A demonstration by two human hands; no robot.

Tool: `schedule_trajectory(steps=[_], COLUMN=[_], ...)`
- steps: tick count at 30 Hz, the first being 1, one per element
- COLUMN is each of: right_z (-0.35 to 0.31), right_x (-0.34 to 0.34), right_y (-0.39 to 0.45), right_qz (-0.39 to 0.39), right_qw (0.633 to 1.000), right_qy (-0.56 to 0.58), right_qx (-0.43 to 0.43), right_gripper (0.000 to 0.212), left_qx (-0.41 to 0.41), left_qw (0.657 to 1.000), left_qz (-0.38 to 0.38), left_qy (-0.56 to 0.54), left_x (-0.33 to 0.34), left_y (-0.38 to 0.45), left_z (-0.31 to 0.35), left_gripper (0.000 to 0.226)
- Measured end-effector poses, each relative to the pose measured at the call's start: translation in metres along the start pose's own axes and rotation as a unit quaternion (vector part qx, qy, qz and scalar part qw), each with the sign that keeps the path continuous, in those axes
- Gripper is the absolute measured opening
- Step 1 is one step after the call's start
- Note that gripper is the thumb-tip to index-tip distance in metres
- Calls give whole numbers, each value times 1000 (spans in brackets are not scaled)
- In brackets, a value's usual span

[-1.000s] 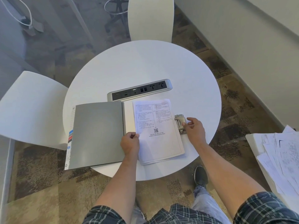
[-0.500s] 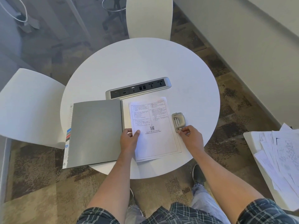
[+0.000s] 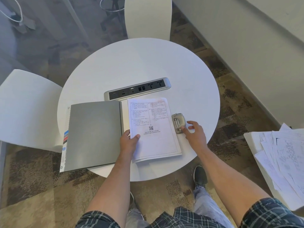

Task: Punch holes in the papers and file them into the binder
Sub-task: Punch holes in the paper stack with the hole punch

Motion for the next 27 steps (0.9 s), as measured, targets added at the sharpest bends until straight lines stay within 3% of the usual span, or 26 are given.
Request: schedule_trajectory(steps=[14,27], right_z=[-4,-13], right_x=[1,5], right_y=[-1,4], right_qz=[-1,18], right_qw=[1000,999], right_qy=[-14,42], right_qx=[-6,22], right_gripper=[39,32], left_qx=[17,7], left_qw=[1000,997], left_qz=[0,19], left_qy=[26,71], left_x=[11,30], left_y=[-3,-15], left_z=[6,4], left_gripper=[25,21])
Point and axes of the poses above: each hand's wrist, its own y-axis towards the middle knuckle, its own x-axis out of the palm, z = x × y, the point moved 10 cm from there along y, towards the middle knuckle, and after that the axes turned 13 degrees about -x, right-handed, at the moved point
